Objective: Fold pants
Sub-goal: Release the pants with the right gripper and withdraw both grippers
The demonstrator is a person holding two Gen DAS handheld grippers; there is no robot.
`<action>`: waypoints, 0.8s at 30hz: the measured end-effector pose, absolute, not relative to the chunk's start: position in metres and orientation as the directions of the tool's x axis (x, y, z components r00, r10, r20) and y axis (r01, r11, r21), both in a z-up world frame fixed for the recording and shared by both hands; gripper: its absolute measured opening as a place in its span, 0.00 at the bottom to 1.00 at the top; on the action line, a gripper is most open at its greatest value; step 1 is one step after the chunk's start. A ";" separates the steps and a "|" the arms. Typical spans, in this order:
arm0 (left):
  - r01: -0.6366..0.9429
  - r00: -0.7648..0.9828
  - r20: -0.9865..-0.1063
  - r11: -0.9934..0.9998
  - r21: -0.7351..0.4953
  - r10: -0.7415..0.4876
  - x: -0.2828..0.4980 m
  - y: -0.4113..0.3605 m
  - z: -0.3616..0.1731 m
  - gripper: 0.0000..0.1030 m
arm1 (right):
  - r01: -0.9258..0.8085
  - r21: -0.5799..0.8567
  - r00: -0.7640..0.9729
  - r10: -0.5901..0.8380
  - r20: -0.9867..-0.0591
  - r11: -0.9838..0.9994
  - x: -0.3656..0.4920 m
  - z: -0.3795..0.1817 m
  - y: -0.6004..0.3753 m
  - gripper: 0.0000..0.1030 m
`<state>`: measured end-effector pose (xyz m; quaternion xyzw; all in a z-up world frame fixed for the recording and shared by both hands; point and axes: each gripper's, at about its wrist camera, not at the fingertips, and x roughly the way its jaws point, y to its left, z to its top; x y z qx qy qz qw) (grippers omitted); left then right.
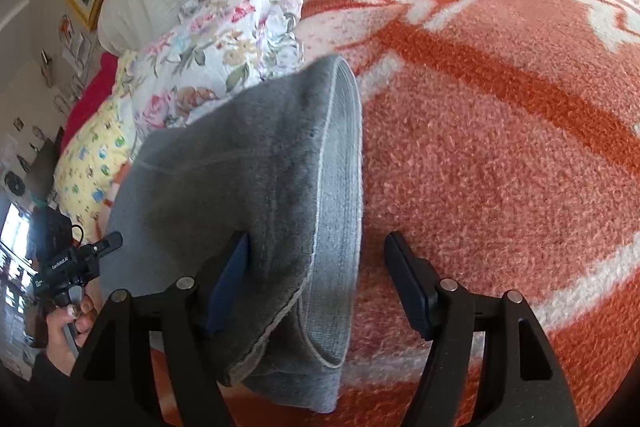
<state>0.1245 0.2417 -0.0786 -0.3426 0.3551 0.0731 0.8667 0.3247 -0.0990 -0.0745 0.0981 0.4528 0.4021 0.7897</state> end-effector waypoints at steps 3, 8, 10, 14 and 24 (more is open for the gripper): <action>-0.386 0.733 -0.673 0.752 -0.534 -0.101 0.123 0.239 -0.074 0.60 | -0.549 0.499 0.279 0.710 -0.646 0.670 0.324 -0.071 -0.097 0.68; -0.394 0.724 -0.688 0.787 -0.475 -0.052 0.116 0.222 -0.048 0.62 | -0.571 0.482 0.299 0.715 -0.632 0.665 0.314 -0.048 -0.099 0.69; -0.393 0.723 -0.690 0.798 -0.456 -0.038 0.112 0.215 -0.036 0.68 | -0.597 0.472 0.307 0.728 -0.613 0.649 0.308 -0.035 -0.101 0.69; -0.370 0.723 -0.691 0.833 -0.411 -0.020 0.106 0.197 -0.018 0.77 | -0.668 0.411 0.317 0.738 -0.596 0.620 0.291 -0.007 -0.097 0.74; -0.301 0.713 -0.701 0.895 -0.328 -0.018 0.098 0.153 -0.001 0.78 | -0.772 0.327 0.279 0.753 -0.596 0.545 0.257 0.015 -0.085 0.81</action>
